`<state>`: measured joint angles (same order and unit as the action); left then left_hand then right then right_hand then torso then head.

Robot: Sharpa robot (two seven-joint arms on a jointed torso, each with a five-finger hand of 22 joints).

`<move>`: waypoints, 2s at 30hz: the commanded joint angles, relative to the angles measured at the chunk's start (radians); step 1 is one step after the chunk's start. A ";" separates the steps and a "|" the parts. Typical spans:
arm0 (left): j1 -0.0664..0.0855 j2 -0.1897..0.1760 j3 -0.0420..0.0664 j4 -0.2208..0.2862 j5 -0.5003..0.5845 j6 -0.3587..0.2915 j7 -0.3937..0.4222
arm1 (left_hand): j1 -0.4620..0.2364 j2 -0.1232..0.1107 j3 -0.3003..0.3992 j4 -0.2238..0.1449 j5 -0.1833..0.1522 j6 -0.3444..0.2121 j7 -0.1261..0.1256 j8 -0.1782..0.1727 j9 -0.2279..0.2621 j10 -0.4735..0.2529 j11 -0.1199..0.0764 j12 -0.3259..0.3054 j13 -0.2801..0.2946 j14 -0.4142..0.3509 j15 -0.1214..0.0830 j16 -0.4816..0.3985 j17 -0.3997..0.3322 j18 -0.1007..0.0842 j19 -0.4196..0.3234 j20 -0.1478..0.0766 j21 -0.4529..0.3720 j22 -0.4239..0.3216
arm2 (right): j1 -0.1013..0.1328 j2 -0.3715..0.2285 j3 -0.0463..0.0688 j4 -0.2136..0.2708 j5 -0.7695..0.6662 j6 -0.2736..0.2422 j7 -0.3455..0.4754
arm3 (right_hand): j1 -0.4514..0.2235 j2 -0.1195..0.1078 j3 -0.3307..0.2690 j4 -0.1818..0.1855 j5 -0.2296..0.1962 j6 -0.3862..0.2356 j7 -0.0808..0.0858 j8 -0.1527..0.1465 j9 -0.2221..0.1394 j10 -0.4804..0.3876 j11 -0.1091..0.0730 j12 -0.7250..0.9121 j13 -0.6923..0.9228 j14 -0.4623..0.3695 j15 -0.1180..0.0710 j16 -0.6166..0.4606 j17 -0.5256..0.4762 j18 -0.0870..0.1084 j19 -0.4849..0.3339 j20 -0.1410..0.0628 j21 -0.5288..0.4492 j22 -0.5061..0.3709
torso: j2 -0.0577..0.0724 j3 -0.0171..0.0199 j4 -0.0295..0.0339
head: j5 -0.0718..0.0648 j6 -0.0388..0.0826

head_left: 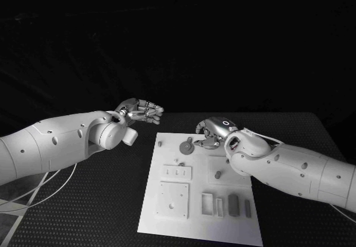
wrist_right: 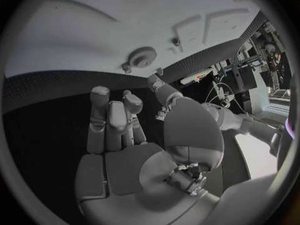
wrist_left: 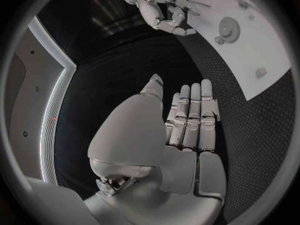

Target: Assemble the parts on the task board

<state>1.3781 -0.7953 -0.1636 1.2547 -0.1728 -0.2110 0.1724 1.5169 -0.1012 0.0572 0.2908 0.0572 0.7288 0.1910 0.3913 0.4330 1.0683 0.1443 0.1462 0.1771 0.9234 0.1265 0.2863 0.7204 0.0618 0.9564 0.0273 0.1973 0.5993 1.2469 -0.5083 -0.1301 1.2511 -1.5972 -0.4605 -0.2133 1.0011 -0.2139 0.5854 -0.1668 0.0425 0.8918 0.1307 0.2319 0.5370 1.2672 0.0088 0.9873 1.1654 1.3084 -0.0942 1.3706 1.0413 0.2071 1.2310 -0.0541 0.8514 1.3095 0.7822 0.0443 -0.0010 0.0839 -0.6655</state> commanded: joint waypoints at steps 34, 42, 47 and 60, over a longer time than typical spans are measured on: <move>-0.050 0.032 0.000 -0.066 -0.020 0.029 0.045 | 0.012 0.021 0.002 0.001 -0.005 0.077 -0.007 -0.002 0.001 0.065 -0.017 -0.010 0.013 0.029 -0.003 -0.016 0.025 0.010 0.018 -0.004 -0.007 0.014 | -0.034 -0.220 0.034 -0.195 0.360 0.100 0.496 | 0.082 0.050 -0.051 -0.124 0.005 -0.020 0.003 -0.003 0.009 -0.082 0.012 -0.028 -0.008 -0.096 0.008 -0.051 -0.046 0.055 -0.093 0.039 -0.033 0.011 | -0.070 0.0257 -0.0615 | -0.023 0.019; -0.058 0.035 0.000 -0.065 -0.019 0.041 0.045 | 0.010 0.020 0.000 0.001 -0.005 0.073 -0.005 -0.006 -0.001 0.060 -0.014 -0.016 0.011 0.030 -0.003 -0.017 0.026 0.011 0.019 -0.004 -0.008 0.015 | -0.101 -0.159 0.034 -0.293 0.377 0.062 0.518 | 0.113 0.030 -0.053 -0.124 0.005 -0.086 0.011 -0.036 -0.004 -0.088 0.019 -0.027 -0.008 -0.101 0.013 -0.050 -0.044 0.055 -0.094 0.041 -0.035 0.011 | -0.065 0.0289 -0.0554 | -0.033 0.014; -0.058 0.033 0.000 -0.063 -0.019 0.040 0.044 | 0.010 0.020 0.000 0.001 -0.005 0.072 -0.004 -0.008 -0.001 0.059 -0.013 -0.018 0.011 0.031 -0.003 -0.017 0.027 0.011 0.019 -0.004 -0.008 0.015 | -0.111 -0.151 0.034 -0.303 0.383 0.069 0.520 | 0.115 0.030 -0.054 -0.123 0.005 -0.092 0.013 -0.038 -0.004 -0.089 0.021 -0.025 -0.007 -0.101 0.015 -0.048 -0.043 0.055 -0.092 0.042 -0.034 0.011 | -0.061 0.0348 -0.0524 | -0.040 0.015; -0.058 0.025 0.000 -0.054 -0.019 0.037 0.033 | 0.006 0.018 -0.001 0.001 -0.005 0.064 0.000 -0.014 -0.003 0.055 -0.010 -0.024 0.009 0.030 -0.002 -0.021 0.029 0.011 0.018 -0.004 -0.010 0.015 | -0.129 -0.139 0.034 -0.312 0.383 0.103 0.515 | 0.112 0.041 -0.058 -0.124 0.005 -0.084 0.016 -0.031 0.001 -0.093 0.024 -0.020 -0.004 -0.103 0.018 -0.043 -0.040 0.055 -0.093 0.045 -0.034 0.012 | -0.059 0.0373 -0.0530 | -0.043 0.005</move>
<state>1.3200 -0.7694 -0.1642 1.1972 -0.1873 -0.1904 0.2047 1.5354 -0.0827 0.0620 0.2929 0.0572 0.7972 0.1905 0.3825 0.4311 1.1263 0.1333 0.1254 0.1878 0.9540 0.1214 0.2713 0.7482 0.0613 0.9760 0.0216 0.1935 0.6130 1.1204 -0.6495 -0.0961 0.9420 -1.2090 -0.3750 0.2922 1.1099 -0.1776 0.5328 -0.2882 0.0464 0.8059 0.1448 0.1995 0.5368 1.1810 0.0303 0.9613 1.1606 1.2068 -0.0831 1.3223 1.0005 0.2327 1.1408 -0.0146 0.8206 1.3095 0.7233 0.0827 -0.0546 0.0402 -0.6579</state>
